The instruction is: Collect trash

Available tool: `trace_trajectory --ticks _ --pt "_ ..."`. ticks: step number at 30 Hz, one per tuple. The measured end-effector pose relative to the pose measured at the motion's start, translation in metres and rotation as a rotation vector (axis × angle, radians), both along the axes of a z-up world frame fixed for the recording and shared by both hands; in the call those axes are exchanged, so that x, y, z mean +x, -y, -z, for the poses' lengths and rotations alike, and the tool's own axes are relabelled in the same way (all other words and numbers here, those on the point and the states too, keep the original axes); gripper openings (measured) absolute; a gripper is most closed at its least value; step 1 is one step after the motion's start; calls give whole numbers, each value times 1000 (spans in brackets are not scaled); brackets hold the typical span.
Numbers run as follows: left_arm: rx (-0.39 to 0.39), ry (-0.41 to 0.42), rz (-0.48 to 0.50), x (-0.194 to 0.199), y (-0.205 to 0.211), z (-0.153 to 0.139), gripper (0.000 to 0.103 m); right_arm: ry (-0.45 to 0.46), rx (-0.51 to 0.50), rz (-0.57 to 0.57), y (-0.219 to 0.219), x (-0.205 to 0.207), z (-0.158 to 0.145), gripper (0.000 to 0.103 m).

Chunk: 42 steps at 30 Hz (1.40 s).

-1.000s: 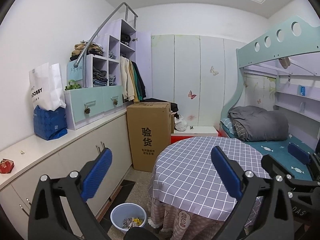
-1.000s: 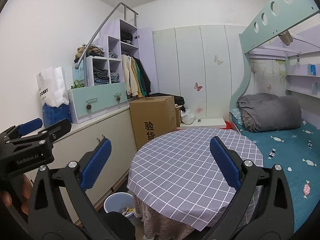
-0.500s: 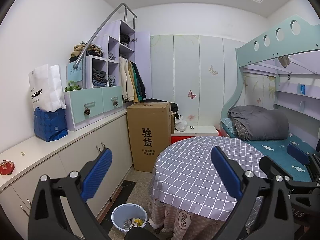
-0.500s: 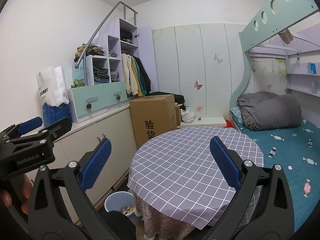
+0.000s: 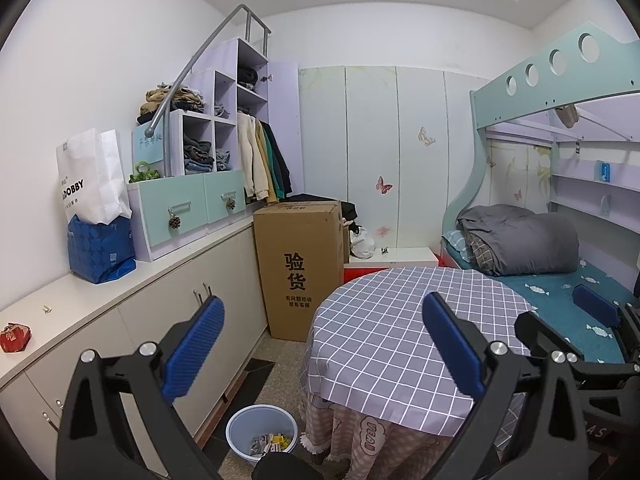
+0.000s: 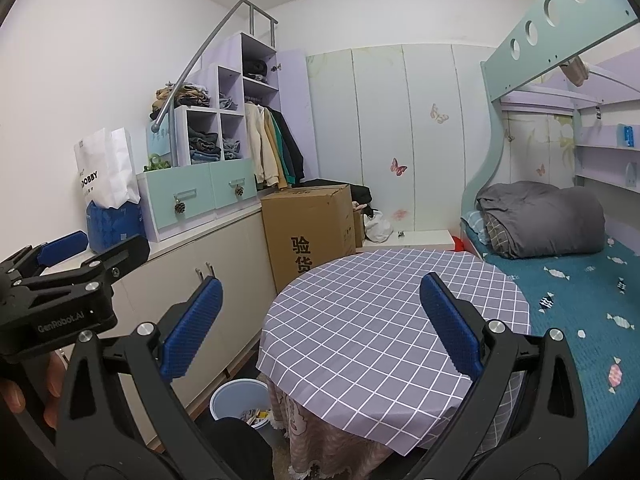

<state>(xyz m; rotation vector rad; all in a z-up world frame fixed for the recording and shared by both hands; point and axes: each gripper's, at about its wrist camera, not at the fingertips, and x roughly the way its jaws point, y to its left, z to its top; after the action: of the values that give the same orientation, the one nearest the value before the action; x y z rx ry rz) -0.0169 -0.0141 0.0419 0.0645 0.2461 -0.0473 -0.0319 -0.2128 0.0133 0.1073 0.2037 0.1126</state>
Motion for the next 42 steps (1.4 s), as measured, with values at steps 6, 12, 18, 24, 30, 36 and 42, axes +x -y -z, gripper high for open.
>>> trace_trajectory --ticks 6,12,18,24,30,36,42 --pt "0 -1 -1 0 -4 1 97 -3 3 -2 0 0 0 97" --pt "1 -3 0 0 -4 2 97 -6 5 -6 1 0 2 97" --pt "2 -4 -1 0 -6 2 97 -8 7 -6 1 0 3 97" --pt "2 -4 0 0 -5 2 97 -12 8 -10 1 0 3 97" --pt "3 -6 -1 0 -5 3 97 -12 8 -9 1 0 5 97" --pt "5 -6 0 0 -5 3 97 -16 10 -11 1 0 5 97" --pt "7 -9 1 1 -9 6 97 -22 13 -17 0 3 8 97"
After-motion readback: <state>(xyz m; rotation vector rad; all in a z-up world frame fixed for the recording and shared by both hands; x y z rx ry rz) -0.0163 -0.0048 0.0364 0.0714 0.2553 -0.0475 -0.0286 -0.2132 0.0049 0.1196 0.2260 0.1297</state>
